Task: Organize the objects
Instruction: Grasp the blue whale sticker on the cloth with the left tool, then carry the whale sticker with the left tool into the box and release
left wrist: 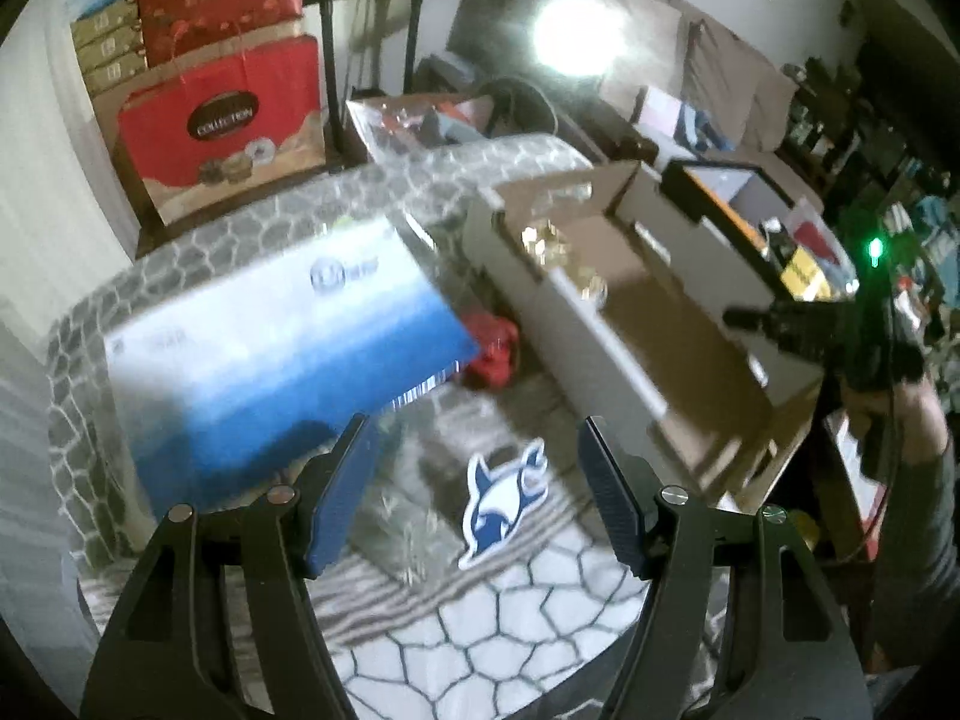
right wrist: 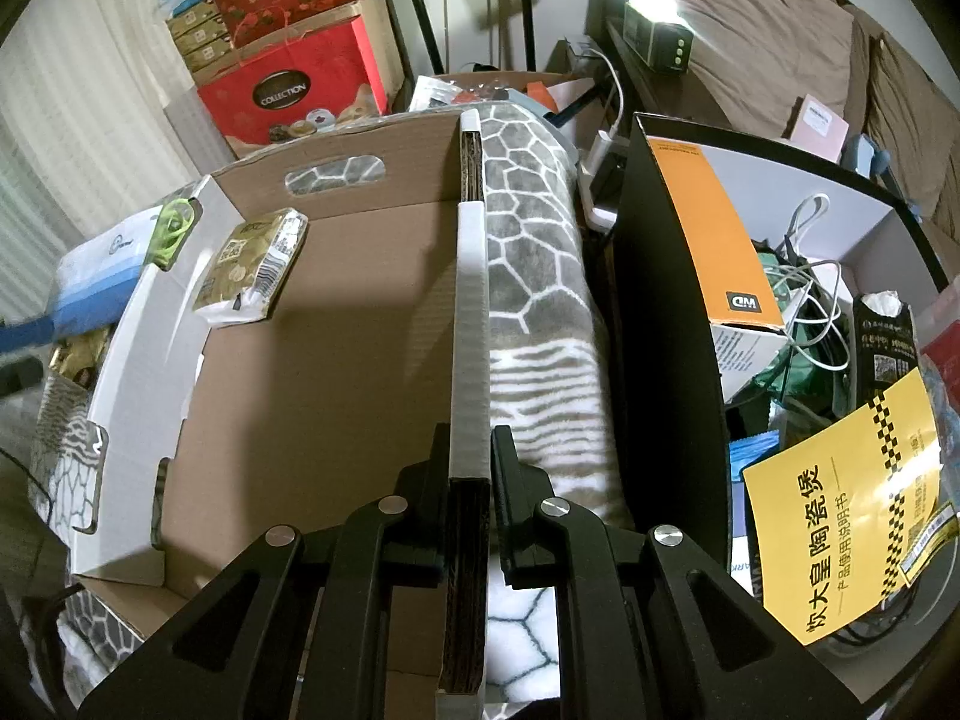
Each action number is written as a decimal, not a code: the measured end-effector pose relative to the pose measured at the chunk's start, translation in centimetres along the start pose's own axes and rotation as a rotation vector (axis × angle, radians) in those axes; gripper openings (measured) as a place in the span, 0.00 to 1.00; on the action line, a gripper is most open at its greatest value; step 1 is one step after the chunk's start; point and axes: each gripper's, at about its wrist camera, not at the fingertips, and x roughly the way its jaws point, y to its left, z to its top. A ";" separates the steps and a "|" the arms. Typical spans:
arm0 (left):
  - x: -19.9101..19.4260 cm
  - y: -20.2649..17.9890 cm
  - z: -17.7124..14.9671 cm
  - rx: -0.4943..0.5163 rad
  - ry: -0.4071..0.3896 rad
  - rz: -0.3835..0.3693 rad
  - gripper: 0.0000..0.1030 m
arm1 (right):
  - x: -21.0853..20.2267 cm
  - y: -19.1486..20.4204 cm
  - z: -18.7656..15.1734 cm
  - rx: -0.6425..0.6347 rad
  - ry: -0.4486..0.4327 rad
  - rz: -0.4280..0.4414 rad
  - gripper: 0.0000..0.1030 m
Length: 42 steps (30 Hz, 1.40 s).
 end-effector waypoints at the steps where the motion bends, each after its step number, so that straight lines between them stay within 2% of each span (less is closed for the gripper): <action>1: 0.2 0.0 -0.4 0.005 0.002 -0.005 0.64 | 0.0 0.0 0.0 -0.001 0.000 0.000 0.10; 5: 1.3 -0.7 -1.5 0.034 0.007 -0.014 0.64 | 0.0 0.0 0.0 0.001 0.000 0.001 0.10; 10: 2.7 -2.2 -2.3 0.114 0.018 0.043 0.64 | 0.0 -0.1 0.0 0.002 0.000 0.003 0.10; 13: 3.3 -2.6 -2.7 0.136 0.032 0.046 0.63 | 0.0 -0.1 0.0 0.005 0.000 0.007 0.11; 21: 4.2 -2.3 -3.2 0.121 0.063 0.057 0.25 | 0.0 -0.1 0.0 0.008 0.000 0.011 0.11; 26: 3.6 -2.3 -3.4 0.107 0.030 0.051 0.05 | -0.1 -0.2 0.0 0.009 0.001 0.012 0.11; 36: 1.7 -2.3 -3.2 0.034 -0.024 -0.090 0.01 | -0.1 -0.1 0.0 0.009 0.000 0.013 0.11; 42: 2.2 -2.6 -3.4 0.035 -0.014 -0.069 0.01 | -0.1 -0.2 0.0 0.008 0.000 0.011 0.11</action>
